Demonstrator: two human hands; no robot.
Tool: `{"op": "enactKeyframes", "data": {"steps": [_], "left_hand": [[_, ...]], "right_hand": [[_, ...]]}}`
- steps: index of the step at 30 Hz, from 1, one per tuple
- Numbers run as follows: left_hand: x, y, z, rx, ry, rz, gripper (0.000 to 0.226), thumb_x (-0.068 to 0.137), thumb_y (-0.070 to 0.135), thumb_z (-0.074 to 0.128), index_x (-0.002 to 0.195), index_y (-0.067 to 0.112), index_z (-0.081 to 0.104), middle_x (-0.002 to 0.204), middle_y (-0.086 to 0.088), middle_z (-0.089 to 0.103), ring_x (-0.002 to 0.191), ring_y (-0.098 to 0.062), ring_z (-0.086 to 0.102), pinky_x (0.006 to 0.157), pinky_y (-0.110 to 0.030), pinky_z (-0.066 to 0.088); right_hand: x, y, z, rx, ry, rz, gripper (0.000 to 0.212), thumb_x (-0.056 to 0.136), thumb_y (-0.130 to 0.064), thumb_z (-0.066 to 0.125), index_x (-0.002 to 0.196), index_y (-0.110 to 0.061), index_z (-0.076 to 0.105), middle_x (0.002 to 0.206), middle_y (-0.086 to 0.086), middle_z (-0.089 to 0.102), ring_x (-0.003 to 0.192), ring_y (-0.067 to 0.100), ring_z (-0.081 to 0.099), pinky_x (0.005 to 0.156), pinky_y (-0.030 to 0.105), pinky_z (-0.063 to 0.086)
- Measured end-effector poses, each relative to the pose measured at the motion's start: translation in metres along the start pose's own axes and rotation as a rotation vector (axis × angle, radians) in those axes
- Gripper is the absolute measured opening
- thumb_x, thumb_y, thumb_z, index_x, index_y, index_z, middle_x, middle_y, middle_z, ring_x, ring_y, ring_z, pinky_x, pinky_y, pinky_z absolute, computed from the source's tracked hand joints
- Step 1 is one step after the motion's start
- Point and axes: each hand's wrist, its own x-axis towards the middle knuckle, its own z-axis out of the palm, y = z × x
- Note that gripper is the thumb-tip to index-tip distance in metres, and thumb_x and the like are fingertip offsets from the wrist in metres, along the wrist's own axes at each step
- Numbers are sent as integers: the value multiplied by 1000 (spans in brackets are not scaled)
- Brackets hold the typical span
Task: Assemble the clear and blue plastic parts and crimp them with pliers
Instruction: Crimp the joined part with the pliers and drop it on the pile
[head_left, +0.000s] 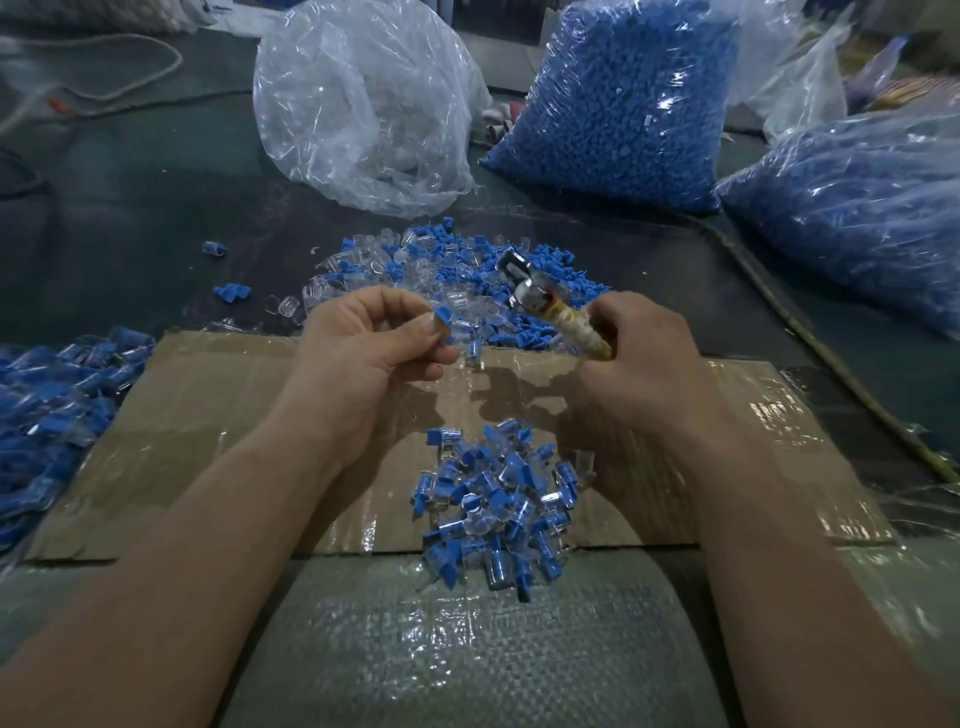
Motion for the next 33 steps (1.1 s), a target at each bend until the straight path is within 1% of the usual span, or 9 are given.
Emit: {"op": "enactKeyframes", "data": {"steps": [3,5,8,11,15,21,27,31,33], "left_hand": [[1,-1,1,11,18,30,9,69,4,59,77,6,56,59,0,65,57,-11,64,52,-16,52],[1,-2,2,35,28,45,7,76,-1,58,78,6,57,60,0,66,58,-11,65,53,-16,52],[1,-3,3,75,31,71,8,78,-1,58,78,7,58,61,1,66,59,-11,65,54,-17,53],[0,-3,3,89,36,93,9,79,-2,58,78,7,58,60,1,66,58,-10,65,55,-18,53],[0,-5,3,102,51,121,12,81,-2,58,78,9,60,65,-1,67,62,-13,65,56,-18,52],[0,-6,2,131,46,146,12,81,-2,59,78,9,60,66,-1,68,62,-12,66,56,-17,51],[0,-5,4,165,48,148,13,81,-4,58,77,9,59,63,2,68,59,-9,66,55,-17,52],[-1,-5,4,188,55,158,14,81,-4,59,78,10,59,63,3,68,60,-8,66,56,-16,52],[-1,-6,4,209,56,165,14,82,-4,59,78,10,59,63,3,68,60,-7,66,55,-15,51]], "right_hand": [[-1,-2,5,34,1,-18,21,73,-9,60,86,-21,47,75,-14,40,68,9,40,55,17,28],[-2,-4,8,68,-16,-27,21,74,-10,58,88,-21,47,76,-14,41,68,8,41,55,18,28],[-5,-9,10,92,-44,-54,20,75,-14,59,89,-22,46,78,-13,43,69,2,41,55,20,27],[-6,-13,11,90,-71,-79,21,75,-14,60,89,-22,47,80,-12,43,72,2,41,56,20,28],[-7,-15,11,73,-133,-88,24,76,-14,60,93,-23,45,82,-14,40,73,1,39,57,20,27],[-7,-16,11,75,-143,-86,24,76,-15,60,93,-22,45,83,-13,41,75,3,39,58,21,30],[-7,-17,11,59,-164,-86,24,77,-17,61,93,-22,45,84,-14,40,75,3,39,58,20,30],[-7,-17,10,42,-175,-85,23,76,-17,61,90,-23,44,81,-12,41,72,3,38,56,22,29],[-7,-18,9,28,-191,-97,22,76,-17,61,88,-23,43,79,-13,39,71,2,37,57,21,28]]}}
